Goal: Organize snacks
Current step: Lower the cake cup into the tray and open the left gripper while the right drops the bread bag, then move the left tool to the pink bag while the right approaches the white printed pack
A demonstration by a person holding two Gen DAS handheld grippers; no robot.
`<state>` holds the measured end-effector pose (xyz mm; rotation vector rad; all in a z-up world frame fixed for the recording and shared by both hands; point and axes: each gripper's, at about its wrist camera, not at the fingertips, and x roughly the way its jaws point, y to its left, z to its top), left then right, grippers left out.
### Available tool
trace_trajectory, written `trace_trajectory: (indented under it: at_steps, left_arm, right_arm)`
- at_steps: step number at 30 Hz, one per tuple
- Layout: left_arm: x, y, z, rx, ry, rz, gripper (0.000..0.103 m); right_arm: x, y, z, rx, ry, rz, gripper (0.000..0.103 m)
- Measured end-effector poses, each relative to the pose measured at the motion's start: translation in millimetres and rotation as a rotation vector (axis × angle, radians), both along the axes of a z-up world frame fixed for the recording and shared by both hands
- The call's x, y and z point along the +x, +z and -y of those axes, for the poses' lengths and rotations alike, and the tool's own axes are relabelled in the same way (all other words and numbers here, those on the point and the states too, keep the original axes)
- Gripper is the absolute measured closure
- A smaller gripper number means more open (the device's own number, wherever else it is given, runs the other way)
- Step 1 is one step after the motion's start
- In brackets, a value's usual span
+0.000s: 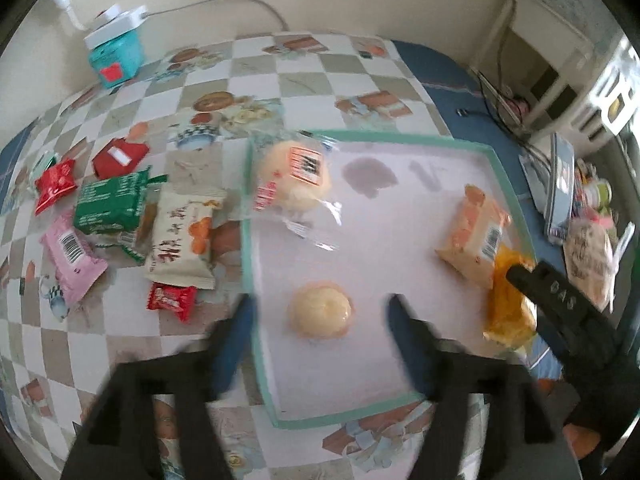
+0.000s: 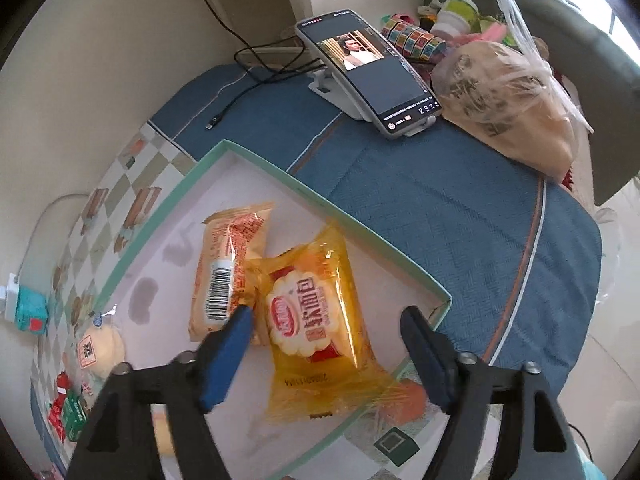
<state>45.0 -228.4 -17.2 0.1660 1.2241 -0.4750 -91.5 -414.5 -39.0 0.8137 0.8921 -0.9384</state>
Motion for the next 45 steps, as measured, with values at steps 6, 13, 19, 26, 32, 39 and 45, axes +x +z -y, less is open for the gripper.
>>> trace_trajectory:
  at_steps: [6,13,19,26,32,39,45]
  left_arm:
    - [24.6,2.0,-43.0,0.026,0.187,-0.024,0.011]
    - [54.7,3.8,-132.5,0.045,0.479,-0.046,0.005]
    - [62.7,15.9,-188.4,0.079,0.613,-0.014,0.005]
    - [67.3,27.8,-240.3,0.084,0.734,0.022,0.005]
    - [68.0,29.7,-288.2,0.070,0.852,0.023,0.004]
    - [71.3,22.5,-318.0,0.071,0.905,0.001,0.004]
    - [81.0,19.0,-319.6,0.055,0.894,-0.012,0.004]
  right_arm:
    - [11.1,2.5,-11.2,-0.014,0.055,-0.017,0.008]
    - [32.2,17.7,-40.5,-0.100,0.152,-0.048,0.000]
    - [59.1,29.9,-82.2,-0.149,0.301,-0.041,0.000]
    - [94.8,28.9,-157.6,-0.141,0.544,-0.017,0.000]
    - [104.3,25.5,-191.8,-0.111,0.634,0.015,0.000]
    - [115.9,24.2,-204.5,-0.113,0.648,0.053,0.000]
    - [125.9,22.0,-202.8,-0.107,0.649,0.062,0.000]
